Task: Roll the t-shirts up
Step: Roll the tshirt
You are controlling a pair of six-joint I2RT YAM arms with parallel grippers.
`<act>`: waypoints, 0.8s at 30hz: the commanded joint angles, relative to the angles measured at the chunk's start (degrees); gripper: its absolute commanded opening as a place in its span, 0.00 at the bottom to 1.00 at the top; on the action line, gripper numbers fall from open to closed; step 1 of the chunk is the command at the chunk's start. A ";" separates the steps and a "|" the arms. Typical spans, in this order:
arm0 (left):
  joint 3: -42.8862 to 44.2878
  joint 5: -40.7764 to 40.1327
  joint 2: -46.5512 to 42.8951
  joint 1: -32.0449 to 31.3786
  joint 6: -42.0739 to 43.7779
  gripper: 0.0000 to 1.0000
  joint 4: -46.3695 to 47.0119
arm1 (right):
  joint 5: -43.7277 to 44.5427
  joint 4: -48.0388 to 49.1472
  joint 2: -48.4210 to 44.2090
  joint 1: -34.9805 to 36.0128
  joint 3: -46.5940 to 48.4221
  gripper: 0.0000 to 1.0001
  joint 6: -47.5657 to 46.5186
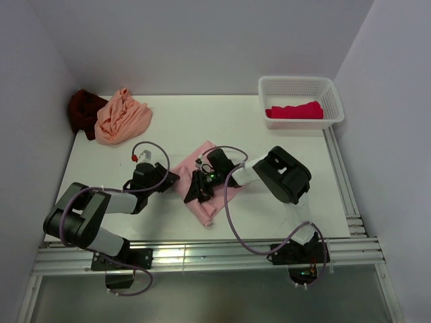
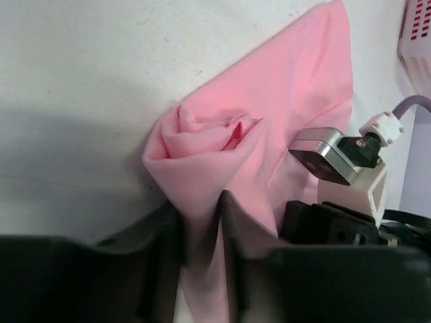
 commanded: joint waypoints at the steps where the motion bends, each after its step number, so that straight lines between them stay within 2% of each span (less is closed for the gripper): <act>1: 0.28 -1.22 -0.95 -0.15 1.15 0.22 -0.72 | 2.04 -3.81 -3.56 0.59 0.29 0.43 -3.45; 2: 0.90 -1.22 -0.95 -0.24 1.23 0.18 -1.16 | 2.83 -4.96 -4.08 0.59 0.72 0.50 -4.33; 3: 1.16 -0.87 -0.95 -0.24 1.49 0.17 -1.86 | 3.53 -6.45 -5.39 0.59 0.90 0.50 -6.26; 6: 2.13 -0.95 -1.56 -0.24 1.76 0.03 -3.18 | 7.05 -12.78 -8.55 0.59 2.31 0.55 -9.78; 8: 2.75 -1.66 -2.35 -0.24 2.11 0.02 -4.85 | 10.11 -17.00 -11.45 0.59 3.01 0.56 -13.03; 9: 2.92 -1.75 -2.53 -0.24 2.37 0.02 -5.38 | 11.18 -18.84 -12.34 0.59 3.19 0.60 -14.70; 10: 3.36 -2.10 -2.96 -0.24 2.46 0.02 -6.69 | 12.06 -21.38 -13.31 0.59 3.19 0.69 -15.50; 17: 5.47 -2.80 -4.20 -0.33 2.99 0.00 -11.18 | 22.95 -26.94 -24.63 2.25 -1.02 0.71 -21.21; 24: 6.97 -2.45 -4.72 -0.33 3.26 0.00 -13.82 | 35.97 -33.53 -26.24 9.89 -0.15 0.72 -27.28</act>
